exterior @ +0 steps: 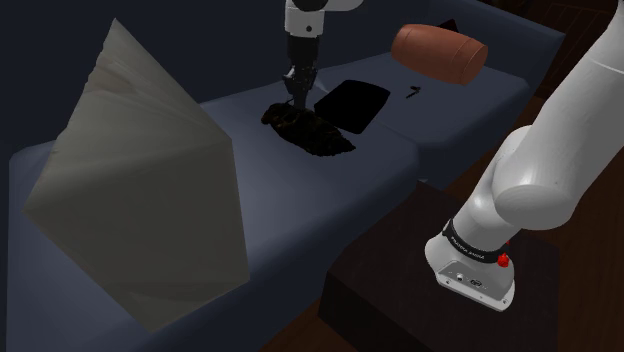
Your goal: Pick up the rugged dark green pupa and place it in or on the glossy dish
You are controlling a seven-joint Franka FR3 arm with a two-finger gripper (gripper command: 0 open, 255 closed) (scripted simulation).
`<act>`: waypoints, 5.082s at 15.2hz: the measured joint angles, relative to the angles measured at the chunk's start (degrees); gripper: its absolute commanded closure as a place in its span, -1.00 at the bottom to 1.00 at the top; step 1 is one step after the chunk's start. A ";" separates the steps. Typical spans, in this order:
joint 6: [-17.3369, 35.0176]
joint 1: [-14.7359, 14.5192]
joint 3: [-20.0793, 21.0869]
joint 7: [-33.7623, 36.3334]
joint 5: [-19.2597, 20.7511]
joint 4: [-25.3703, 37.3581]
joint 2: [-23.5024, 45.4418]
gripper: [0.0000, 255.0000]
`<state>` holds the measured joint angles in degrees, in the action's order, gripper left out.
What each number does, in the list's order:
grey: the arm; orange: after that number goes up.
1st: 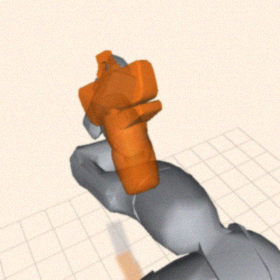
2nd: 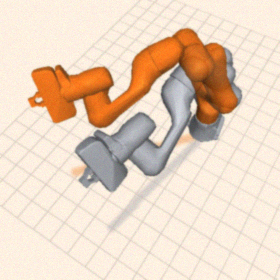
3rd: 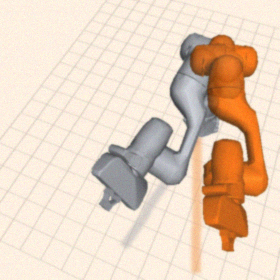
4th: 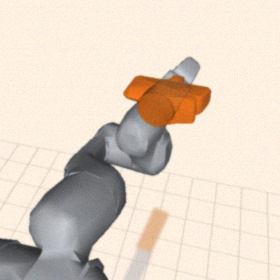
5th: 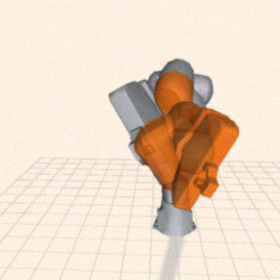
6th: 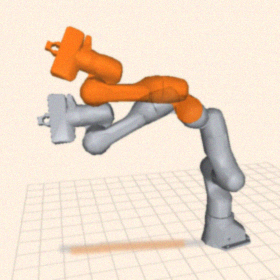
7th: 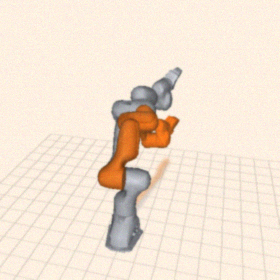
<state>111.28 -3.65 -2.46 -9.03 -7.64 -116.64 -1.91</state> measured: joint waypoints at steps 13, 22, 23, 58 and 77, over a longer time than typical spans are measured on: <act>-4.22 0.04 -0.04 0.52 0.26 3.17 -0.98 1.00; -11.25 0.13 -0.14 1.26 0.52 9.41 -1.79 1.00; -11.86 0.11 -0.12 1.38 0.53 10.14 -1.70 1.00; -30.87 15.92 -13.77 -25.55 -0.79 42.53 15.19 1.00; -15.00 14.77 -13.42 -26.41 -0.09 24.51 12.06 1.00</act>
<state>96.28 11.12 -15.88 -35.44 -7.73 -92.13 10.14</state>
